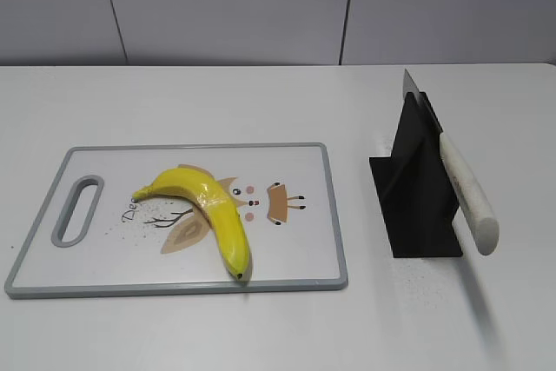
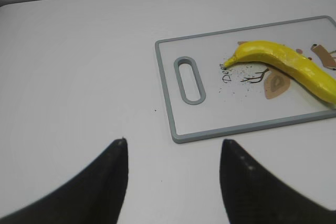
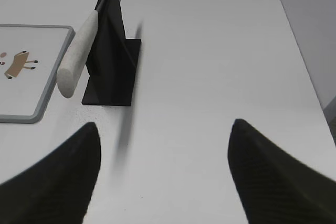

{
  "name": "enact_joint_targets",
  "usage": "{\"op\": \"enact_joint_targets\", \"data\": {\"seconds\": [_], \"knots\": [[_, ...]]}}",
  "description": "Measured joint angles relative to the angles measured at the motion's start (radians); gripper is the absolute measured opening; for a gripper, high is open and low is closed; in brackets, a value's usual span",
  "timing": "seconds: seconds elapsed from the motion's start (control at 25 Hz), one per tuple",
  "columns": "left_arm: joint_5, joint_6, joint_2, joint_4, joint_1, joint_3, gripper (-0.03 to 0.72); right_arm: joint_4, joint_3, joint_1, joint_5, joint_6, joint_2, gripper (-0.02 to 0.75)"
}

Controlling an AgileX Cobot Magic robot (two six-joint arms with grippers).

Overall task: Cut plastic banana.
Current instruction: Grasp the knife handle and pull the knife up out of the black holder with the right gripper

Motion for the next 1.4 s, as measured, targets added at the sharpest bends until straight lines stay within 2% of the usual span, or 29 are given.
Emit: {"op": "enact_joint_targets", "data": {"seconds": [1.24, 1.4], "knots": [[0.000, -0.001, 0.000, 0.000, 0.000, 0.000, 0.538, -0.005, -0.006, 0.000, -0.006, 0.000, 0.000, 0.573], [0.000, -0.001, 0.000, 0.000, 0.000, 0.000, 0.538, -0.009, -0.059, 0.000, -0.039, 0.000, 0.090, 0.573]]}}
